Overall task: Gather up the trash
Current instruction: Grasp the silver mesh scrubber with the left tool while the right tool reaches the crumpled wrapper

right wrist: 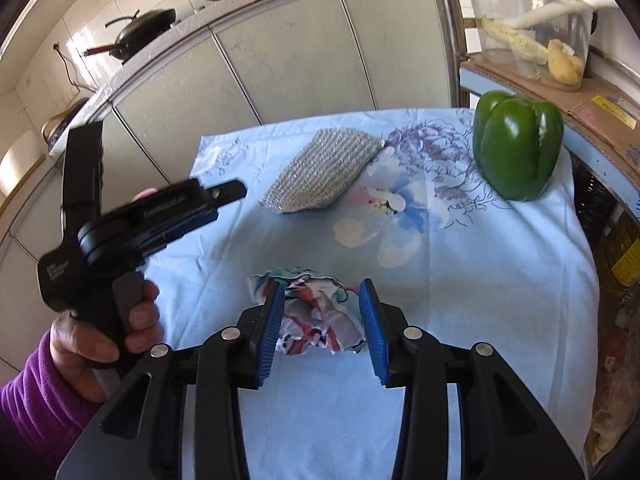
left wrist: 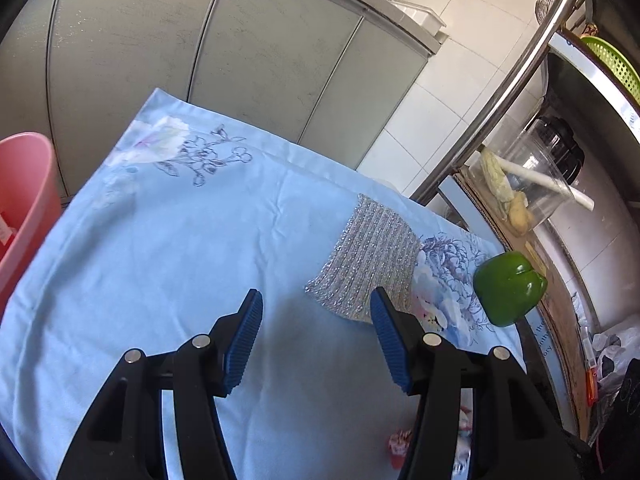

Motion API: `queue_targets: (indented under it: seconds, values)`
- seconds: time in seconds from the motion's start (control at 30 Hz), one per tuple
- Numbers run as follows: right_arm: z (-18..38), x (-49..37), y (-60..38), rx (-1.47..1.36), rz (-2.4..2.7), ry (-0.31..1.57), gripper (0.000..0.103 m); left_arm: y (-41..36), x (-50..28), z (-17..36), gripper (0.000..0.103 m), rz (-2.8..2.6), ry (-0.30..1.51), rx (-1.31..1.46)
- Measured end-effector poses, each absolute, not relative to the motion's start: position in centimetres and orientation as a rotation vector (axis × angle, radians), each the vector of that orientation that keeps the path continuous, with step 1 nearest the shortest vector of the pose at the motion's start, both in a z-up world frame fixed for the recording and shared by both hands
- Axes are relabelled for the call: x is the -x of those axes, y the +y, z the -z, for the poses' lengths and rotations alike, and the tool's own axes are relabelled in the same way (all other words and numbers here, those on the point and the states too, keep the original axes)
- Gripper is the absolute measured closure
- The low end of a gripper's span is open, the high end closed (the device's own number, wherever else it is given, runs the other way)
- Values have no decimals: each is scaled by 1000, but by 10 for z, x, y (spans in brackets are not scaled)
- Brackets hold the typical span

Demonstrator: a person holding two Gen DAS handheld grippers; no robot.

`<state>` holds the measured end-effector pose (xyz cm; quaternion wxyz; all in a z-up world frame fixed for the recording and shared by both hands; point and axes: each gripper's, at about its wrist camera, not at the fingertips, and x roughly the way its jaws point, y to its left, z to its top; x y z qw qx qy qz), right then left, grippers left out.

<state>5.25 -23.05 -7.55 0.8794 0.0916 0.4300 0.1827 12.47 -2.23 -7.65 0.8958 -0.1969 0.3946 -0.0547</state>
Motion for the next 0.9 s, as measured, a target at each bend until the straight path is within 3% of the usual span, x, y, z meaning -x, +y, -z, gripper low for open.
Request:
queue_targets:
  seconds: [0.1, 0.33, 0.57, 0.63, 0.67, 0.7, 0.9]
  values:
    - [80, -58, -229, -184, -393, 913, 57, -29, -136, 83, 48, 107, 828, 388]
    - [86, -61, -225, -158, -408, 924, 55, -39, -158, 92, 48, 78, 842, 336]
    - [91, -57, -229, -165, -402, 936, 47, -56, -172, 93, 48, 123, 844, 249]
    - [91, -55, -228, -166, -399, 938, 47, -59, -171, 93, 57, 169, 851, 243]
    - [91, -53, -227, -166, -396, 936, 47, -61, -170, 93, 69, 176, 853, 236]
    - [92, -52, -226, -168, -393, 932, 47, -63, -170, 94, 92, 191, 863, 235]
    - [97, -45, -222, -199, -388, 952, 47, -60, -150, 92, 100, 216, 878, 227]
